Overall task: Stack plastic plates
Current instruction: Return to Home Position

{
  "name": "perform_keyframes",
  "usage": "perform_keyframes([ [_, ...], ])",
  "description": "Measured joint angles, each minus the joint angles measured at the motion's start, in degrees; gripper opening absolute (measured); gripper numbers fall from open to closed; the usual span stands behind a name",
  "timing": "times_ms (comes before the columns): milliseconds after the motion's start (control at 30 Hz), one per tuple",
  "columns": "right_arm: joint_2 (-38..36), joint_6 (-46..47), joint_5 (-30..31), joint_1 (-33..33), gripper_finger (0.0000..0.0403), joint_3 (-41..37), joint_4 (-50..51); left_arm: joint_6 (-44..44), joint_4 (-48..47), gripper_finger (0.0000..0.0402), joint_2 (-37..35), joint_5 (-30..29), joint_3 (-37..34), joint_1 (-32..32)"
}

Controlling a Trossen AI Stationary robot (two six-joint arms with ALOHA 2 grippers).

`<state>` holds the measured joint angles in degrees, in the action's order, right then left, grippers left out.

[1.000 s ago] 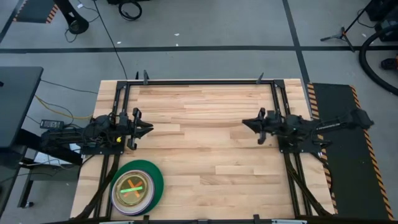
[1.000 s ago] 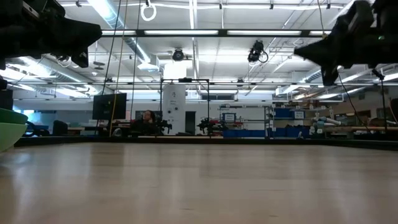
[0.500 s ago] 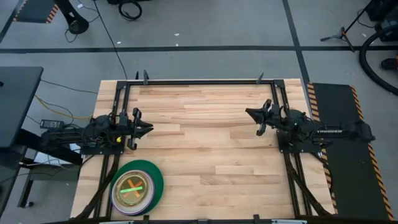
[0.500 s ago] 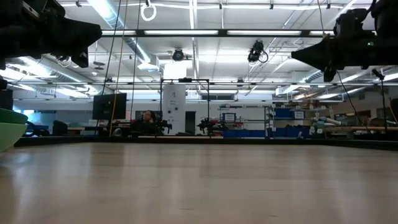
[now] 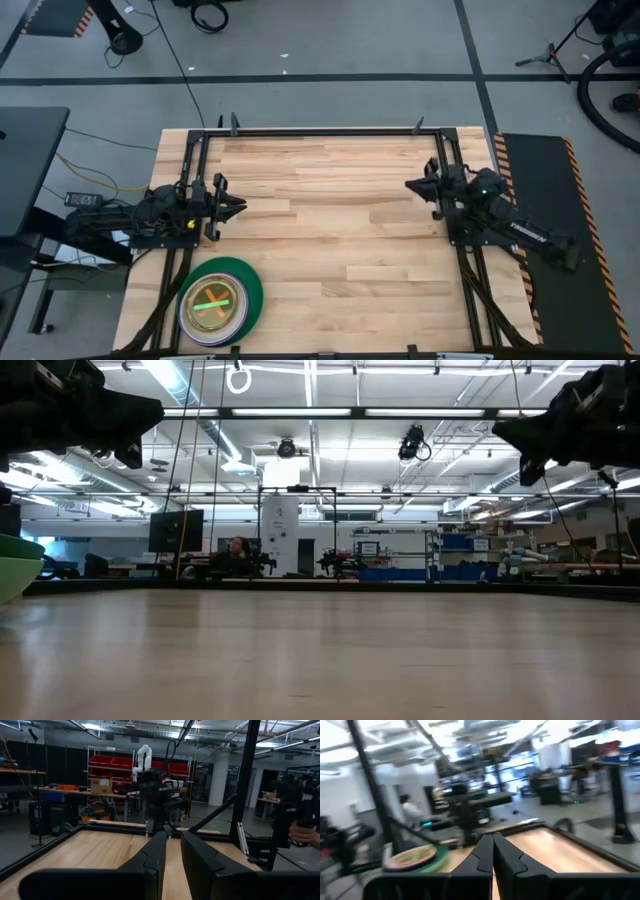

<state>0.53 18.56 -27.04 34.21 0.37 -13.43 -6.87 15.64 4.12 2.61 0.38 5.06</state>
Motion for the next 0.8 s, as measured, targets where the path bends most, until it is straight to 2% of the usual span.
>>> perform_keyframes([
  [33,0.2,-0.1,-1.4,0.0,0.0009,0.1,0.0,0.0,0.0,0.0066,0.0,0.0,0.0,0.0],
  [100,0.2,-0.2,0.1,-0.6,0.0009,0.0,2.6,0.0,0.0,0.0066,0.0,0.0,0.0,0.0],
  [267,0.2,-1.6,13.6,-5.6,0.0005,0.0,9.3,0.0,0.0,0.0066,0.0,0.0,0.0,0.0],
  [367,0.2,-2.7,19.2,-10.2,0.0005,0.0,9.6,0.0,0.0,0.0066,0.0,0.0,0.0,0.0],
  [600,0.2,-6.1,27.4,-19.8,0.0006,0.0,6.8,0.0,0.0,0.0066,0.0,0.0,0.0,0.0],
  [800,0.2,-6.2,30.9,-23.1,0.0006,0.0,6.9,0.0,0.0,0.0066,0.0,0.0,0.0,0.0],
])
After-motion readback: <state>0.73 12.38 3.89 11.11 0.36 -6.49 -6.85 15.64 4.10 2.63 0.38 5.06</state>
